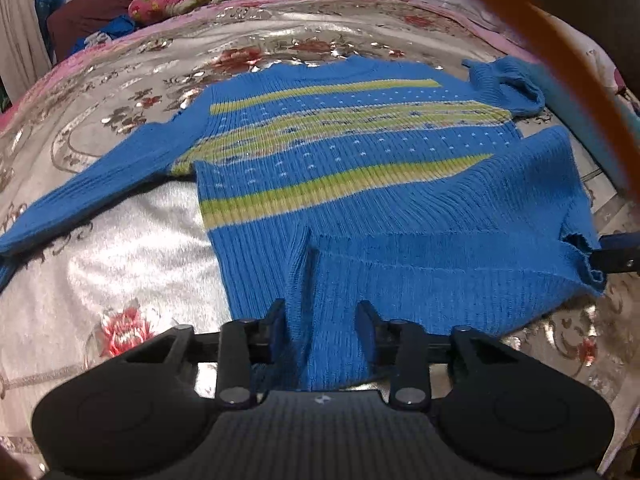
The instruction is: Fold small clothes
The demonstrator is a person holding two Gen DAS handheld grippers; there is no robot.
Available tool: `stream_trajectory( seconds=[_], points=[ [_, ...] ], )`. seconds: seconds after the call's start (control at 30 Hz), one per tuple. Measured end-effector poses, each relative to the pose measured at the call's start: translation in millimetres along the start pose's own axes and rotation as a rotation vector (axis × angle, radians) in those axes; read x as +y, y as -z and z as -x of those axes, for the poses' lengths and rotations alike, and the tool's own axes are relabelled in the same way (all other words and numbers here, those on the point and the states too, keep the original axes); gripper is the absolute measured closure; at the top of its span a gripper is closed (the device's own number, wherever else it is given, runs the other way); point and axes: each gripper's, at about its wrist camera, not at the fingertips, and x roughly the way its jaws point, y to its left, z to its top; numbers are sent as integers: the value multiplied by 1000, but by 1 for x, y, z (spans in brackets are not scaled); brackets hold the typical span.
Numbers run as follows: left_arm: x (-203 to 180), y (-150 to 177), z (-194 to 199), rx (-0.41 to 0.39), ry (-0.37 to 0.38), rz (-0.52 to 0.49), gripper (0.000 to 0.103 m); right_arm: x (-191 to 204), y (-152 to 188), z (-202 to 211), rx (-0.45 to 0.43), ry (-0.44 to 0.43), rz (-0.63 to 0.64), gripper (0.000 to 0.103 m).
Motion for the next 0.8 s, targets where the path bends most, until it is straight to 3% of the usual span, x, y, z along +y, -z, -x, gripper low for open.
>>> stream_trajectory(
  seconds=[0.03, 0.13, 0.2, 0.23, 0.3, 0.37, 0.6, 0.8],
  points=[
    [1, 1, 2, -2, 12, 10, 81, -1, 1, 0, 0, 1, -1, 69],
    [2, 3, 9, -28, 39, 14, 91, -2, 2, 0, 1, 9, 5, 69],
    [1, 5, 16, -53, 63, 15, 91, -3, 4, 0, 8, 2, -6, 74],
    [1, 7, 20, -64, 74, 18, 91, -3, 4, 1, 10, -13, -7, 85],
    [1, 9, 28, -83, 94, 27, 91, -2, 5, 4, 7, -30, -5, 96],
    [2, 12, 35, -97, 107, 39, 91, 0, 7, 8, -6, -24, 2, 101],
    [12, 42, 70, -122, 160, 120, 91, -12, 15, 48, -21, -31, 2, 103],
    [14, 82, 86, -65, 150, 144, 92, -30, 39, 78, 11, -1, -47, 103]
  ],
)
